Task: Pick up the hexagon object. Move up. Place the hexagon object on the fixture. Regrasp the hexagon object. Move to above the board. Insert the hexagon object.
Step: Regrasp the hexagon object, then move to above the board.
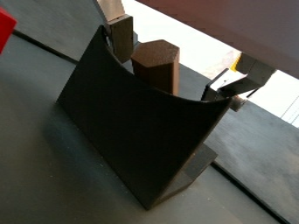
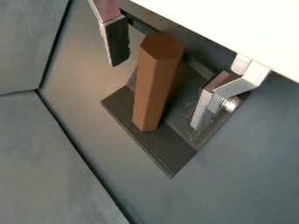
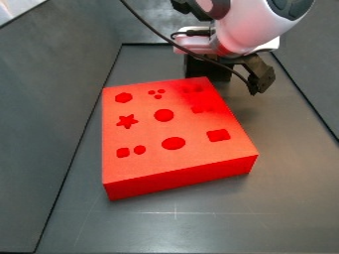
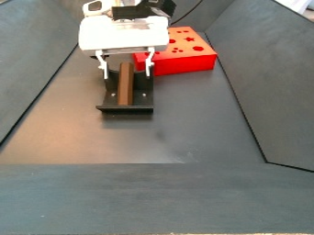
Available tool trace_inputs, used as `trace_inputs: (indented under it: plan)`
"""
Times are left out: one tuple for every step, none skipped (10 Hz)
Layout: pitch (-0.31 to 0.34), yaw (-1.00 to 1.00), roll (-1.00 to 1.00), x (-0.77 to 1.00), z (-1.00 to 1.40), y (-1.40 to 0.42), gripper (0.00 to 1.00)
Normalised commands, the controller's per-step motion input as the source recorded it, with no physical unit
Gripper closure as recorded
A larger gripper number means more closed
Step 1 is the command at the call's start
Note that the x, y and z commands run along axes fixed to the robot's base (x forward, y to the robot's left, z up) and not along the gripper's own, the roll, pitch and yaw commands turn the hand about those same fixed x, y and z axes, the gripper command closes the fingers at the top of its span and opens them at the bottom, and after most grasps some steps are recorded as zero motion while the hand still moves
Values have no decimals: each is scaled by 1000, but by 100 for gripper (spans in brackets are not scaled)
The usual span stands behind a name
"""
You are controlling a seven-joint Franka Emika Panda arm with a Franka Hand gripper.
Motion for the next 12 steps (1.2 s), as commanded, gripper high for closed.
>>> trace_inputs:
  plan:
    - [15,35,52,20,-174,-31,0]
    - [15,38,52,21,-174,-30,0]
    - [15,39,52,21,-174,-30,0]
    - [0,0,0,0,0,0,100]
    - [133,-71,-214,27,1000,-142,100]
    - [134,-72,-214,27,1000,-142,100]
    - [153,-37,-187,18,1000,-127,100]
    - [149,1,-156,14,1000,-120,100]
    - [135,47,-100,9,1000,-114,100]
    - [116,75,-71,7,1000,-107,100]
    - [101,88,-60,8,1000,-101,100]
    - [89,92,-52,8,1000,-95,100]
